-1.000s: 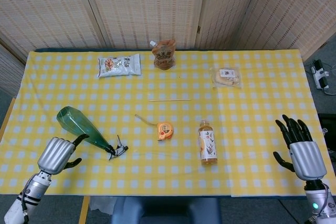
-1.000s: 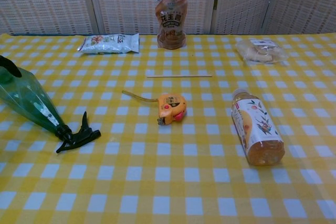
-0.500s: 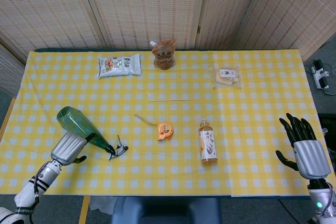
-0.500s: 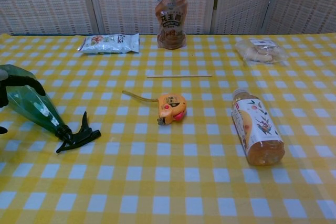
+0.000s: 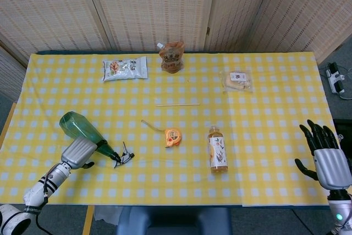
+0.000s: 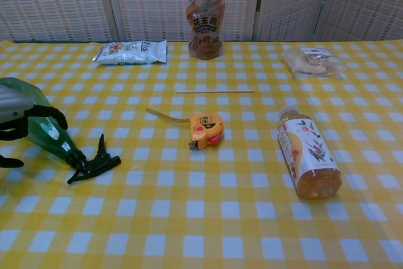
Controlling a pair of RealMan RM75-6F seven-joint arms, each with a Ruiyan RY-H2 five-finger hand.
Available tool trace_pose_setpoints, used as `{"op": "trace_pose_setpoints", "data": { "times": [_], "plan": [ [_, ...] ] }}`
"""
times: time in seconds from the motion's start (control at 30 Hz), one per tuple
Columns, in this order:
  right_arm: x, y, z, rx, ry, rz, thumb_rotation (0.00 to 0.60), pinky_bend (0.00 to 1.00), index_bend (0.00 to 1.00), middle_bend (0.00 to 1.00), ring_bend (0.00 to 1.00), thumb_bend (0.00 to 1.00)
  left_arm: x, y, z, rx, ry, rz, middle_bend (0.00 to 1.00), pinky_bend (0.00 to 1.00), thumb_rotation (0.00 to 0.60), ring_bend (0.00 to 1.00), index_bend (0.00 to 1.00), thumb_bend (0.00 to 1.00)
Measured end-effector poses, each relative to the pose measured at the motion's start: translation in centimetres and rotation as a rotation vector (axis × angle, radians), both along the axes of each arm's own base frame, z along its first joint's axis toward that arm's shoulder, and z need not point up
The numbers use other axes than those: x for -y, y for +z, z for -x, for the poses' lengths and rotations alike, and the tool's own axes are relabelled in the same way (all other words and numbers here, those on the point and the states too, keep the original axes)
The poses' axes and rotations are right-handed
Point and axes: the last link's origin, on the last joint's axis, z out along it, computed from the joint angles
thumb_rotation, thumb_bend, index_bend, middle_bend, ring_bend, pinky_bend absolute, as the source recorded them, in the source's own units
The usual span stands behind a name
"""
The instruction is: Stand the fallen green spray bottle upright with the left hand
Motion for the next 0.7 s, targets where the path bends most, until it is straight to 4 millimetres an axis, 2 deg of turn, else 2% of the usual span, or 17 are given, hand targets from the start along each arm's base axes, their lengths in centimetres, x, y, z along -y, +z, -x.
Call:
{"op": "trace_pose_setpoints", "data": {
  "times": [0.23, 0.5, 0.7],
  "plan": [
    [-0.2, 0.3, 0.3, 0.018, -0.014, -0.018, 0.6, 0.0, 0.0, 0.0, 0.0, 0.31, -1.1, -1.2, 0.2, -0.013, -0.021, 0.003, 1.0, 1.0, 0.6, 1.0, 0.3, 0.26],
    [-0.4, 0.3, 0.6, 0.019, -0.037, -0.051, 0.6, 0.0, 0.0, 0.0, 0.0, 0.31, -2.2, -2.2, 0.6, -0.04, -0.045, -0.008, 1.0, 1.0, 0.6, 1.0, 0.38, 0.26],
    [-0.6, 0.0, 0.5, 0.012, -0.039, -0.071, 0.6, 0.0, 0.0, 0.0, 0.0, 0.31, -2.9, -2.6, 0.6, -0.039, -0.109, -0.063, 1.0, 1.0, 0.6, 1.0, 0.65, 0.3]
  ]
}}
